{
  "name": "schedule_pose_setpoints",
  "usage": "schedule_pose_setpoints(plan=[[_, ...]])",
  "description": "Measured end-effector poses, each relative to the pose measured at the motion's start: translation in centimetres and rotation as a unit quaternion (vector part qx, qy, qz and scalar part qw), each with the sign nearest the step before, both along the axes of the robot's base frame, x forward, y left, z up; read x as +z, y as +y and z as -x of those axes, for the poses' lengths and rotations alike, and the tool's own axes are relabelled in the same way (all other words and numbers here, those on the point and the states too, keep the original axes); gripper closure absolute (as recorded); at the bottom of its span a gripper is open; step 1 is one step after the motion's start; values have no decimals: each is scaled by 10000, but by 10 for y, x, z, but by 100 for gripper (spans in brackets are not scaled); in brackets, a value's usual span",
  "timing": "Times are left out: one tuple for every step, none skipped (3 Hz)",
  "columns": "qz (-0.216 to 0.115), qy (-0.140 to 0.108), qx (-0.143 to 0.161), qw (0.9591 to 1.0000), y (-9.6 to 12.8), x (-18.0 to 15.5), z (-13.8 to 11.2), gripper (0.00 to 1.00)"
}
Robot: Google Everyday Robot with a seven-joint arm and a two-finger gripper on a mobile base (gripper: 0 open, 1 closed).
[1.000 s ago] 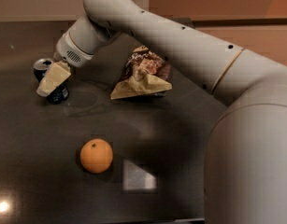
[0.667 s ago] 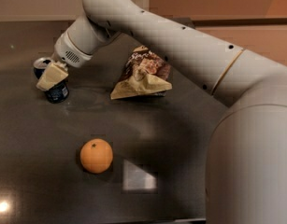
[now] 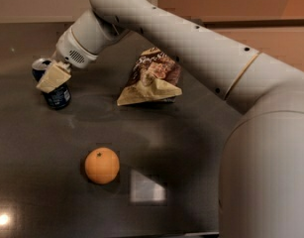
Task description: Pick pepsi can
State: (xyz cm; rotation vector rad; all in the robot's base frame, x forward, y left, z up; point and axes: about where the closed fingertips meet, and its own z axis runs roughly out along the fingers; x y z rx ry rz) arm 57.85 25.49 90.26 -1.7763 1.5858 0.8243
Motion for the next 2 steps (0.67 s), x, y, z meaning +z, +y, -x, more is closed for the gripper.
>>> schedule_pose_setpoints(plan=[[-149,-39,246,9996,-1,22,2,100],[-249,-179,458,9985,-5,51,1,100]])
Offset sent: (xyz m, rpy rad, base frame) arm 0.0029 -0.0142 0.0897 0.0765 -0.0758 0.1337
